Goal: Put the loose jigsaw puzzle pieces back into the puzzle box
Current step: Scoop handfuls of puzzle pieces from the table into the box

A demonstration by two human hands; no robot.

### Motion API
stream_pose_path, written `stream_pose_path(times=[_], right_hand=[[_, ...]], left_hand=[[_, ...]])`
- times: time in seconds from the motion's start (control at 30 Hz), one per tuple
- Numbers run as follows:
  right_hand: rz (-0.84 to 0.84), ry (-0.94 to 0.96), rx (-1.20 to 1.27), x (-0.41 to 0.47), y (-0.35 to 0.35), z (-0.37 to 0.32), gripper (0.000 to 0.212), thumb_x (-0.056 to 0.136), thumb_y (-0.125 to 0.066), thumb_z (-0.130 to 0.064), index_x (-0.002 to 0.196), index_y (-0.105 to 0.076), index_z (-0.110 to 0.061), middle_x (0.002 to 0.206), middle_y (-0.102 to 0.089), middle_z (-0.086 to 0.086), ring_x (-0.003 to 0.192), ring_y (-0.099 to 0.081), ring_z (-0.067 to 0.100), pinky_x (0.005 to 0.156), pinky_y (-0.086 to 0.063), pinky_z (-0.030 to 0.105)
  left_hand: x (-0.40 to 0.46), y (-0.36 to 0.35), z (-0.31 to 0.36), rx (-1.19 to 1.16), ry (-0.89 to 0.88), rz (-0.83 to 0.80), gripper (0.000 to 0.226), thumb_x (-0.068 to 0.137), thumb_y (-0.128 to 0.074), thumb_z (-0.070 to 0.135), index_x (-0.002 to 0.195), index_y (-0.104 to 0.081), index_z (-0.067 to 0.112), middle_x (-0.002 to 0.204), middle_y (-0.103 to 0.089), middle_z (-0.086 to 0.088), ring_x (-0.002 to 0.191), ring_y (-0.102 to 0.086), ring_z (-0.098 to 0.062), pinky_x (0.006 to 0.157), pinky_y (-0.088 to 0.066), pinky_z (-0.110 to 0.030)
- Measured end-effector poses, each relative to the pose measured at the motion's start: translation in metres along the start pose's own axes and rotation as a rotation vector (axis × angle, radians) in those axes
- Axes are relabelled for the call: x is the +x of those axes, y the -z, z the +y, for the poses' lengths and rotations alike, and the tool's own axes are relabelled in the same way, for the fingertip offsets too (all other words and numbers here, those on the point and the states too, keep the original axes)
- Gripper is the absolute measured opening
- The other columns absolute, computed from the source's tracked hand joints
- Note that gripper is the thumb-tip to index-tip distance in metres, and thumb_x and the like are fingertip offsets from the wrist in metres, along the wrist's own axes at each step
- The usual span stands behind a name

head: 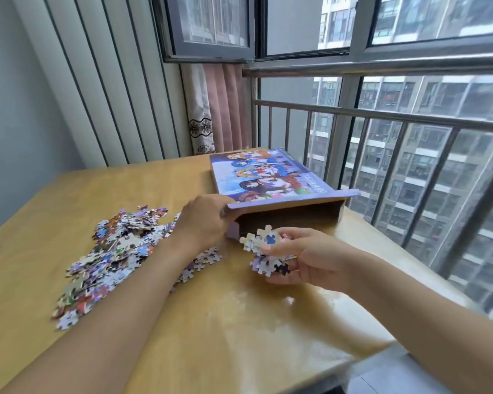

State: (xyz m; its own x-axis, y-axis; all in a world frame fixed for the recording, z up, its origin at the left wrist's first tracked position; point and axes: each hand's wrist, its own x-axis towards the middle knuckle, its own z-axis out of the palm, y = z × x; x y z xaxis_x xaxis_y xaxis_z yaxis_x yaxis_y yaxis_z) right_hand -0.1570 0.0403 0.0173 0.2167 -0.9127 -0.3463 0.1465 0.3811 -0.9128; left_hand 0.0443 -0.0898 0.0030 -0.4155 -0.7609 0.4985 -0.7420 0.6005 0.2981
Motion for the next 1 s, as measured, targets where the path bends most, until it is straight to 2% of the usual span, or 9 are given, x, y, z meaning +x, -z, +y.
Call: stream_pose_path(times=[0.07,0.17,0.27,0.33,0.43,0.53,0.63,0.9,1.0], right_hand=[[0.004,-0.012,-0.001,0.002,-0.001,-0.002,0.036,0.089,-0.072,-0.003,0.123,-0.064,-0.002,0.117,-0.072,0.018,0.099,-0.073,0.031,0.082,-0.06,0.041],[0.011,-0.038,0.065,0.009,-0.001,-0.012,0.033,0.089,-0.073,-0.006,0.121,-0.063,-0.002,0.117,-0.072,0.021,0.102,-0.073,0.03,0.082,-0.062,0.039],[0.091,-0.054,0.159,0.021,0.001,-0.026,0.038,0.087,-0.075,-0.006,0.122,-0.061,0.001,0.114,-0.072,0.022,0.097,-0.074,0.03,0.076,-0.063,0.035],[0.157,-0.052,0.214,0.03,0.002,-0.035,0.043,0.085,-0.077,-0.003,0.124,-0.061,0.003,0.117,-0.07,0.024,0.098,-0.074,0.032,0.07,-0.063,0.034],[0.231,-0.008,0.28,0.041,0.001,-0.046,0.037,0.086,-0.075,0.002,0.12,-0.061,0.004,0.121,-0.066,0.026,0.101,-0.072,0.036,0.065,-0.064,0.036],[0.266,0.005,0.269,0.049,-0.003,-0.053,0.028,0.087,-0.073,0.003,0.113,-0.063,0.004,0.117,-0.068,0.025,0.098,-0.072,0.036,0.065,-0.064,0.038],[0.294,0.012,0.249,0.054,-0.007,-0.062,0.018,0.09,-0.069,0.003,0.106,-0.063,0.005,0.114,-0.068,0.025,0.091,-0.071,0.037,0.063,-0.064,0.038],[0.352,-0.016,0.15,0.066,-0.005,-0.079,0.029,0.09,-0.072,-0.003,0.114,-0.059,0.006,0.111,-0.069,0.022,0.074,-0.076,0.03,0.054,-0.061,0.028],[0.33,0.05,0.2,0.071,-0.006,-0.08,0.026,0.092,-0.066,0.002,0.116,-0.058,0.009,0.114,-0.065,0.025,0.086,-0.073,0.032,0.058,-0.062,0.028]], left_hand=[[0.003,0.003,0.001,-0.122,0.052,0.05,0.06,0.084,-0.046,0.07,0.103,-0.077,0.023,0.089,-0.075,0.0,0.078,-0.062,-0.027,0.067,-0.052,-0.037],[0.012,0.007,0.008,-0.304,0.122,0.153,0.036,0.091,-0.066,0.047,0.111,-0.077,0.02,0.094,-0.076,0.001,0.083,-0.065,-0.021,0.072,-0.052,-0.033],[0.018,0.011,0.013,-0.409,0.182,0.236,0.028,0.095,-0.065,0.037,0.108,-0.078,0.016,0.074,-0.068,0.011,0.071,-0.058,-0.013,0.064,-0.042,-0.027],[0.019,0.013,0.015,-0.415,0.183,0.259,0.029,0.096,-0.064,0.039,0.106,-0.078,0.016,0.072,-0.066,0.009,0.068,-0.057,-0.018,0.063,-0.042,-0.029],[0.022,0.019,0.012,-0.444,0.185,0.284,0.029,0.095,-0.063,0.041,0.104,-0.079,0.018,0.08,-0.074,0.0,0.074,-0.064,-0.028,0.067,-0.052,-0.039],[0.026,0.024,0.013,-0.423,0.167,0.293,0.03,0.095,-0.063,0.041,0.102,-0.079,0.016,0.079,-0.073,0.0,0.075,-0.061,-0.024,0.066,-0.048,-0.034],[0.029,0.027,0.015,-0.42,0.154,0.297,0.031,0.095,-0.063,0.042,0.101,-0.079,0.016,0.079,-0.074,-0.002,0.077,-0.064,-0.026,0.069,-0.052,-0.039],[0.033,0.031,0.006,-0.46,0.135,0.281,0.039,0.091,-0.06,0.053,0.097,-0.08,0.02,0.08,-0.075,-0.001,0.083,-0.067,-0.03,0.071,-0.054,-0.048],[0.034,0.032,0.006,-0.484,0.128,0.288,0.038,0.091,-0.06,0.053,0.093,-0.08,0.021,0.08,-0.075,-0.003,0.082,-0.066,-0.031,0.072,-0.054,-0.049]])
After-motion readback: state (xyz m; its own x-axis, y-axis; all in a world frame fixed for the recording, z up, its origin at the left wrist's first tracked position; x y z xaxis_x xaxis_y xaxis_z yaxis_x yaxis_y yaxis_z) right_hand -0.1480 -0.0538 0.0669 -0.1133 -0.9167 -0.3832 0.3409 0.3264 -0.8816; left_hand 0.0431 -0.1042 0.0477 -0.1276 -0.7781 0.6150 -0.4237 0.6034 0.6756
